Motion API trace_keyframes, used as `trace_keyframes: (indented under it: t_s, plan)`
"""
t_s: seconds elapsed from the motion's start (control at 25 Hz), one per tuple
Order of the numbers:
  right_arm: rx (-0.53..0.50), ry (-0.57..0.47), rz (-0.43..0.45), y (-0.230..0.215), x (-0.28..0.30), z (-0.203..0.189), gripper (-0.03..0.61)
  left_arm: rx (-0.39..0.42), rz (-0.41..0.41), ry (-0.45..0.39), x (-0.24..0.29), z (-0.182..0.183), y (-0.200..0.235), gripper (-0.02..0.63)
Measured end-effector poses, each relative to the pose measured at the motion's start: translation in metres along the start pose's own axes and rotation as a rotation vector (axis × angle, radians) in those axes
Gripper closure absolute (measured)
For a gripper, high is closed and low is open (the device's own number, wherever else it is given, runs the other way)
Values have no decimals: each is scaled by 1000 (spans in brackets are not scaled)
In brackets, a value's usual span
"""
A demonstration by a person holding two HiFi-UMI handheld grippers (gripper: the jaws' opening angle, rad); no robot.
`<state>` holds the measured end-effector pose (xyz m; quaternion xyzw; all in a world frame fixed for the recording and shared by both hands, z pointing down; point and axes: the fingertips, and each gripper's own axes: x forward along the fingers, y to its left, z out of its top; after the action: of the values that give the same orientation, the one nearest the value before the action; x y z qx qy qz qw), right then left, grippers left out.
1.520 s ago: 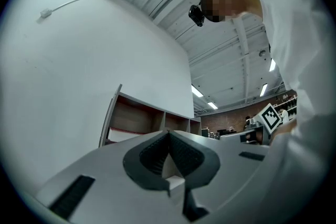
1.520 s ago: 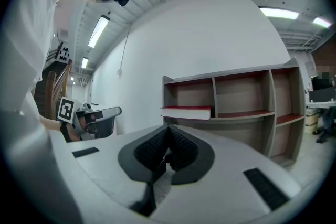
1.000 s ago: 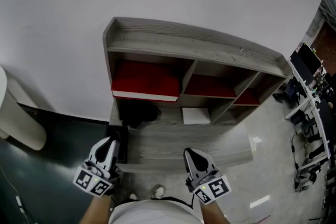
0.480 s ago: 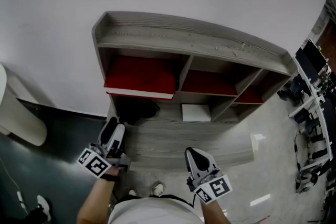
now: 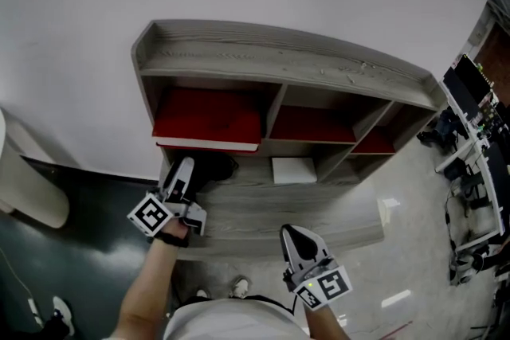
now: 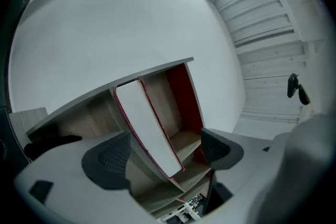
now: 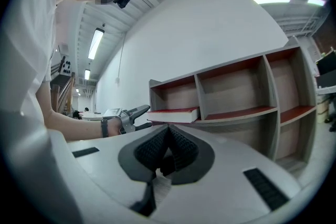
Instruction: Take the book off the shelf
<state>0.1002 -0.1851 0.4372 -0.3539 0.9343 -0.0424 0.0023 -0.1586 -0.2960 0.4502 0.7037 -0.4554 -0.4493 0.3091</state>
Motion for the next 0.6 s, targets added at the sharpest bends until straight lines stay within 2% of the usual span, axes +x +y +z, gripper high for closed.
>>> trace_keyframes:
  t_s: [0.16,0.36,0.48,0.6]
  plan:
    - [-11,-1,-19,0,-1,3,555,-55,-27,19,19,-3,6,174]
    - [-23,2,-41,2,-4,5,555,-65,-52,58,41,-5,10,119]
    - [-28,0,-55,1,-7,7,555,-105,-19,52,51,-4,30,106]
    - [-30,1,-64,1,-8,9,555,-90,36,38,57,0,46,106]
